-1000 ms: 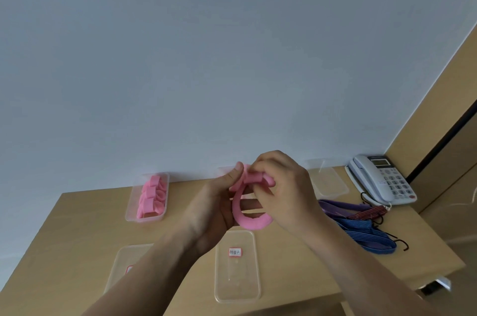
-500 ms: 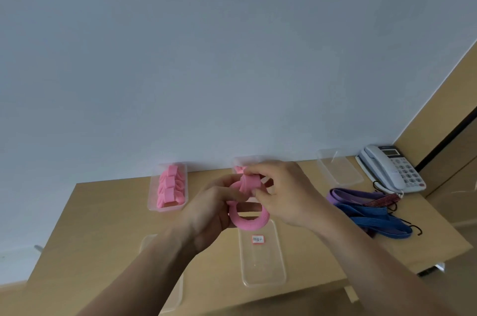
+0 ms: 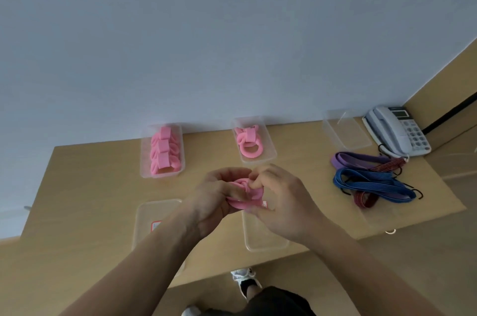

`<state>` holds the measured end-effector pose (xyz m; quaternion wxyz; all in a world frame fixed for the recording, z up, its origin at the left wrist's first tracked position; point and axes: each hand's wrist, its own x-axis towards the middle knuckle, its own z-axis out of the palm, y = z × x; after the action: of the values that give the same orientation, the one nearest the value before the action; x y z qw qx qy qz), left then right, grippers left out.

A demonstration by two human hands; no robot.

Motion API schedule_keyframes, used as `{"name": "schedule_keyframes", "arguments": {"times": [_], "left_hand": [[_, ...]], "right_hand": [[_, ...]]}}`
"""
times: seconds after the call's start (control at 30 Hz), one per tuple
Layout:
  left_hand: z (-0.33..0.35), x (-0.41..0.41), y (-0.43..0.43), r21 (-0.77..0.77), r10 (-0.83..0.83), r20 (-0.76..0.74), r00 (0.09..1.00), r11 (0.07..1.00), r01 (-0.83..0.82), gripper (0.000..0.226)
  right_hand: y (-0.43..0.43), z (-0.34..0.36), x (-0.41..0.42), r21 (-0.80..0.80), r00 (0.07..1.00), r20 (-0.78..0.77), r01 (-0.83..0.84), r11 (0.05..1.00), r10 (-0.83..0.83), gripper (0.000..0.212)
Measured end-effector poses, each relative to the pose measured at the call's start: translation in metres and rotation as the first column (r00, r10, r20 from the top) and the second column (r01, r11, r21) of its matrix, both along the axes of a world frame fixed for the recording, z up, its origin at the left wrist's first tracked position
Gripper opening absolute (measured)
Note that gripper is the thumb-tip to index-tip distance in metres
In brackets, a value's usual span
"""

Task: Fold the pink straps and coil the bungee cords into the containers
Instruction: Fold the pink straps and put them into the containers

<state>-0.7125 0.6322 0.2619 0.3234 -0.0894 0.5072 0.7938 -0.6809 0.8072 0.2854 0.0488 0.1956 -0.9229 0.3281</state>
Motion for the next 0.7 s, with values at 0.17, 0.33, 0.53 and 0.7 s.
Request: {"name": "schedule_keyframes", "arguments": {"times": [0.17,0.33,0.53,0.7], "left_hand": [[-0.014,-0.019,0.014,-0.034,0.088,0.085,0.993,0.996,-0.085,0.058],[-0.025,-0.049,0.027,-0.144,0.086,0.094,0.992,0.987,-0.072,0.052],[-0.051,-0.095,0.043,-0.646,0.112,-0.109,0.988,0.747,-0.156,0.016],[-0.079,-0.123,0.062,-0.768,0.11,-0.15,0.983,0.613,-0.185,0.015]], "right_hand": [[0.019,-0.025,-0.022,0.055,0.996,0.072,-0.047,0.997,0.043,0.044],[0.037,-0.043,-0.063,-0.074,0.995,0.098,-0.009,0.997,0.017,0.033],[0.065,-0.069,-0.13,0.084,0.997,0.05,0.052,0.995,-0.056,0.035],[0.067,-0.096,-0.18,0.162,0.989,0.143,-0.055,0.985,0.031,0.024]]}}
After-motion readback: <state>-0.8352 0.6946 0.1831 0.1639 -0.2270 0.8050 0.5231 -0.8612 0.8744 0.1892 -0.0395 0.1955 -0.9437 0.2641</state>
